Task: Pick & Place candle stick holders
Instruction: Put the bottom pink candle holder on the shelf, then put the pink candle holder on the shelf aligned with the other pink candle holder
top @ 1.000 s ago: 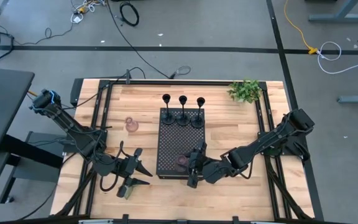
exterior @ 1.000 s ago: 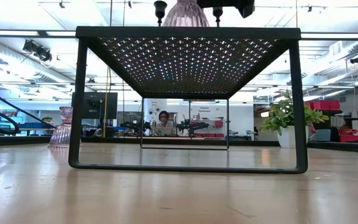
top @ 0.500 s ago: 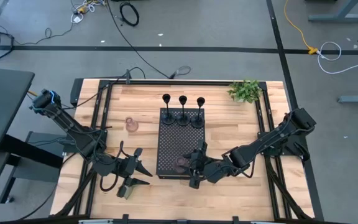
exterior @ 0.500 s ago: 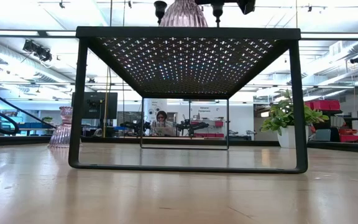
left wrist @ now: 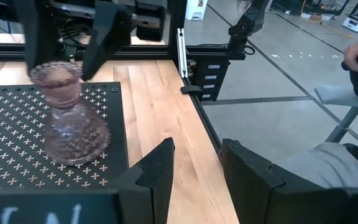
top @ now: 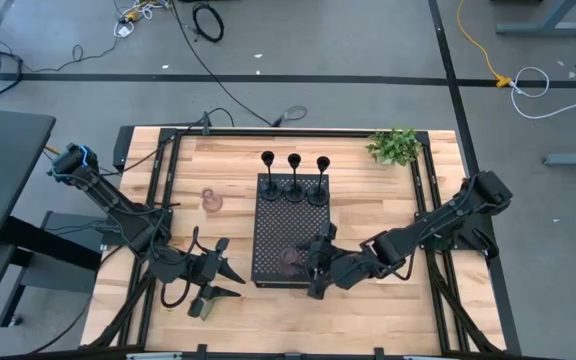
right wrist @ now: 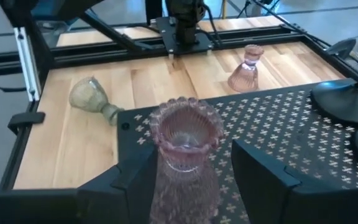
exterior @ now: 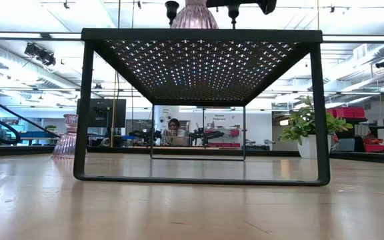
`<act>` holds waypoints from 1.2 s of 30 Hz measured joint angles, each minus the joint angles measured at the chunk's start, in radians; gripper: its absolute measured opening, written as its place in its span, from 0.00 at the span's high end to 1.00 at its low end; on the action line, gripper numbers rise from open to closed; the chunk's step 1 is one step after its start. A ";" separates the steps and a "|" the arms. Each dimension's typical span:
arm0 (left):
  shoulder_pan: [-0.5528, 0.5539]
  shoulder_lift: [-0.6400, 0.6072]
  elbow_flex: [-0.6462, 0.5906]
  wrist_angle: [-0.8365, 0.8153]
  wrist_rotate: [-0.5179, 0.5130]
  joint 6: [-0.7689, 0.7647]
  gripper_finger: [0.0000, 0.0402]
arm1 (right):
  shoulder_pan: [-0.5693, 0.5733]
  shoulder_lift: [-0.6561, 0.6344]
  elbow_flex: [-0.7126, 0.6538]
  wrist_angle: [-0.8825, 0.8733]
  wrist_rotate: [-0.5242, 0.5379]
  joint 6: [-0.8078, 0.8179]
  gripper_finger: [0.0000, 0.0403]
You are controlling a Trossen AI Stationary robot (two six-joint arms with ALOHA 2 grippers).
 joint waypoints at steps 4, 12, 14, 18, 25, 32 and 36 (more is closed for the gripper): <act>0.000 0.000 0.000 -0.001 0.000 0.000 0.66 | -0.008 -0.026 0.000 -0.039 -0.008 0.018 0.45; 0.000 0.000 0.000 -0.002 0.000 0.000 0.66 | -0.009 -0.091 0.000 -0.076 -0.103 0.017 0.36; 0.000 0.000 0.000 -0.002 0.000 -0.002 0.66 | -0.009 -0.115 0.000 -0.128 -0.106 0.035 0.36; 0.000 0.000 0.000 -0.003 0.000 -0.007 0.66 | -0.009 -0.168 0.000 -0.261 -0.096 0.117 0.40; 0.000 0.000 0.000 -0.004 0.000 -0.007 0.66 | 0.033 -0.282 0.000 -0.339 0.079 0.155 0.47; -0.010 0.000 0.000 -0.009 -0.001 -0.005 0.66 | 0.123 -0.462 -0.004 -0.510 0.454 0.322 0.49; -0.023 0.000 0.000 -0.015 -0.023 0.001 0.66 | 0.197 -0.587 -0.090 -0.497 0.600 0.383 0.49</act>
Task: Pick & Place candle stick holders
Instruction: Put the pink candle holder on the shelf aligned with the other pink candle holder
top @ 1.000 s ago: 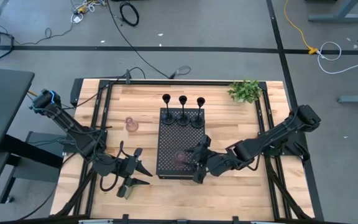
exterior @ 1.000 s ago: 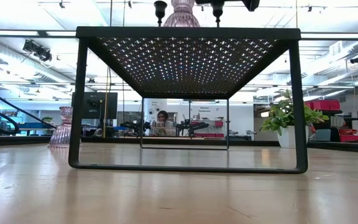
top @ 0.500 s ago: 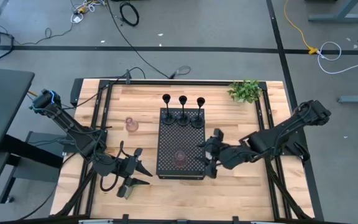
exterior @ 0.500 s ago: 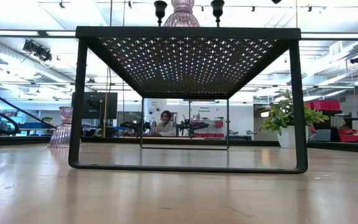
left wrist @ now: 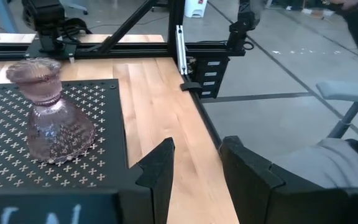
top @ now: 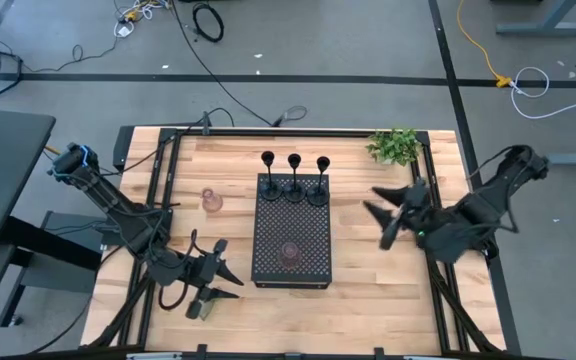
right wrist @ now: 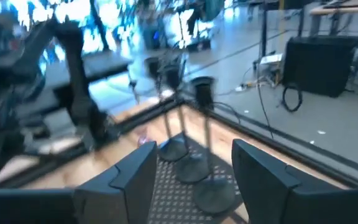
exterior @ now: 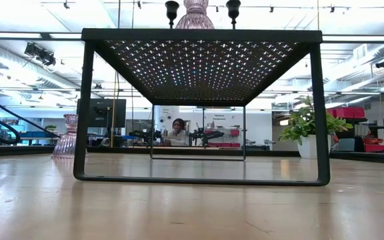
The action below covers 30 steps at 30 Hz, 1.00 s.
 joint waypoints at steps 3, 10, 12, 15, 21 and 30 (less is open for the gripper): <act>-0.009 0.000 0.000 -0.020 -0.040 0.000 0.66 | 0.029 -0.098 -0.123 0.081 -0.007 0.016 0.49; -0.009 0.000 0.000 -0.039 -0.143 0.015 0.66 | 0.003 -0.267 -0.460 0.771 -0.184 -0.372 0.49; -0.008 0.000 0.000 -0.036 -0.157 0.038 0.66 | -0.061 -0.299 -0.553 1.031 -0.356 -0.567 0.49; -0.009 0.000 0.000 -0.038 -0.167 0.042 0.66 | -0.150 -0.380 -0.634 1.228 -0.504 -0.690 0.49; -0.008 0.000 0.000 -0.045 -0.173 0.061 0.66 | -0.225 -0.630 -0.658 0.789 -0.516 -0.515 0.49; 0.072 -0.001 0.000 -0.144 -0.383 0.082 0.66 | -0.208 -0.712 -0.690 0.670 -0.446 -0.548 0.49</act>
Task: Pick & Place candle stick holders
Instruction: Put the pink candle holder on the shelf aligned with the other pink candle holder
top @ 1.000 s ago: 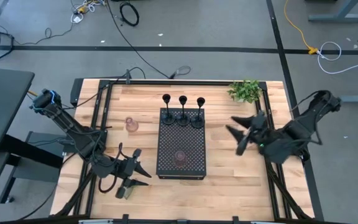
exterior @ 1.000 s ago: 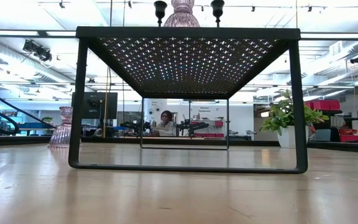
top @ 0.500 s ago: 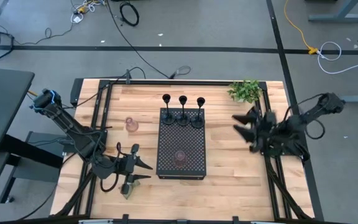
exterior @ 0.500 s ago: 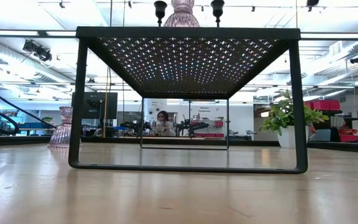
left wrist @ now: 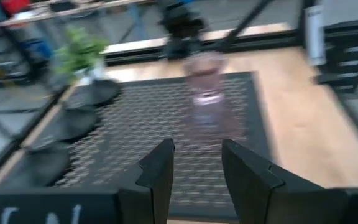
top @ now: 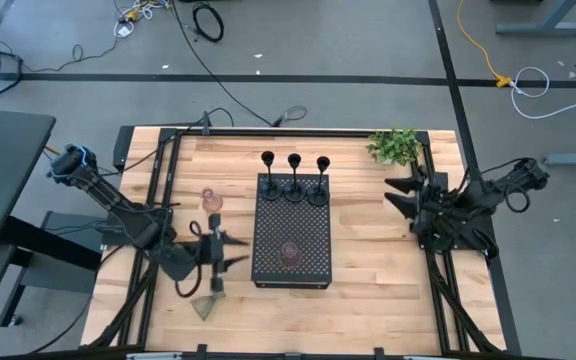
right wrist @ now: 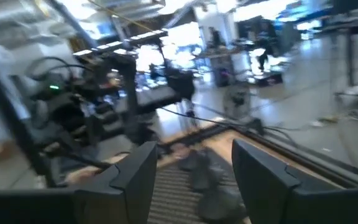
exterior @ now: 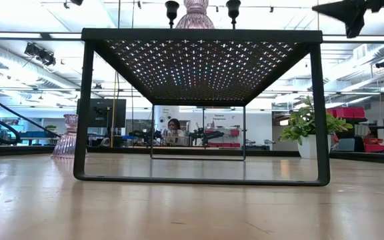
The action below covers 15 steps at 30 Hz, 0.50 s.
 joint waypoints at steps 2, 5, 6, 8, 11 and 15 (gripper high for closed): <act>0.026 -0.011 0.000 -0.034 -0.012 -0.002 0.66 | 0.003 -0.006 -0.001 -0.006 0.005 0.000 0.49; 0.081 -0.027 0.001 -0.119 -0.012 -0.035 0.66 | 0.010 -0.006 -0.001 -0.028 -0.057 -0.003 0.49; 0.103 -0.035 0.000 -0.165 -0.014 -0.063 0.66 | 0.013 -0.005 -0.001 -0.033 -0.081 -0.003 0.49; 0.148 -0.061 0.000 -0.264 -0.018 -0.127 0.66 | 0.021 -0.005 -0.001 -0.044 -0.116 -0.002 0.49; 0.199 -0.095 0.000 -0.376 -0.052 -0.221 0.66 | 0.027 -0.006 -0.001 -0.090 -0.094 0.024 0.49; 0.264 -0.120 0.000 -0.448 -0.025 -0.277 0.66 | 0.027 -0.005 -0.001 -0.132 -0.065 0.051 0.49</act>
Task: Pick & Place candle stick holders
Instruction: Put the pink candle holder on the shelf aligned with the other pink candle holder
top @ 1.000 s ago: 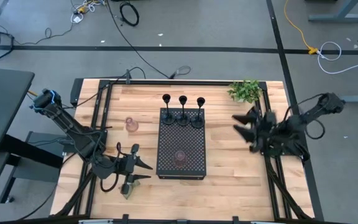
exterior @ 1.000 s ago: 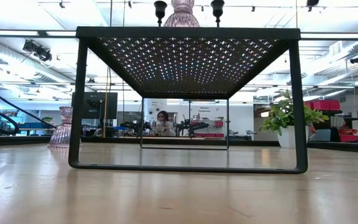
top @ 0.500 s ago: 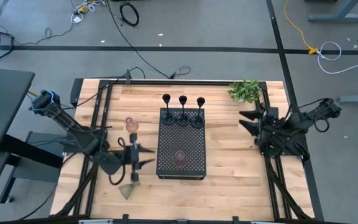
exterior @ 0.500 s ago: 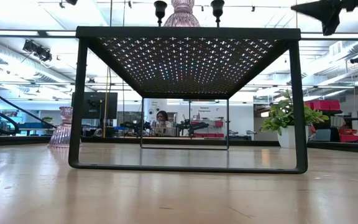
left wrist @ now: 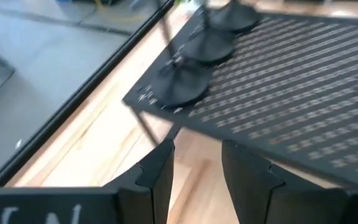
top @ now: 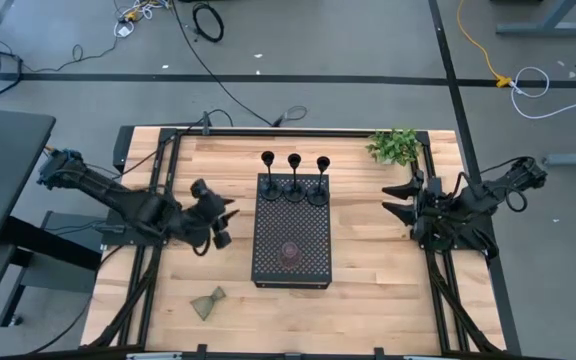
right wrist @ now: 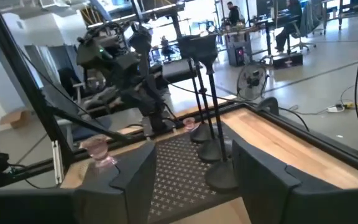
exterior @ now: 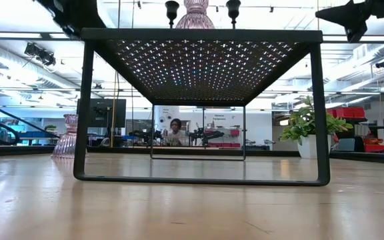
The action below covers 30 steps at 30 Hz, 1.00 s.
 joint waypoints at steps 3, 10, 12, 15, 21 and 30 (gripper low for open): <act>0.035 -0.001 0.000 -0.066 0.008 -0.036 0.66 | 0.000 0.000 0.000 -0.001 -0.002 -0.008 0.49; 0.103 -0.006 -0.001 -0.277 -0.017 -0.220 0.66 | 0.000 0.000 0.000 -0.015 -0.002 -0.009 0.49; 0.112 -0.008 -0.001 -0.299 -0.005 -0.262 0.66 | 0.000 0.000 0.000 -0.014 -0.002 -0.010 0.49; 0.120 -0.007 -0.002 -0.337 0.012 -0.300 0.66 | 0.000 0.000 0.000 -0.013 -0.002 -0.025 0.49; 0.173 -0.007 -0.111 -0.338 0.092 -0.405 0.66 | 0.000 0.000 0.000 -0.015 -0.013 -0.024 0.49; 0.207 -0.006 -0.181 -0.314 0.193 -0.463 0.66 | 0.000 0.000 0.000 -0.015 -0.020 -0.024 0.49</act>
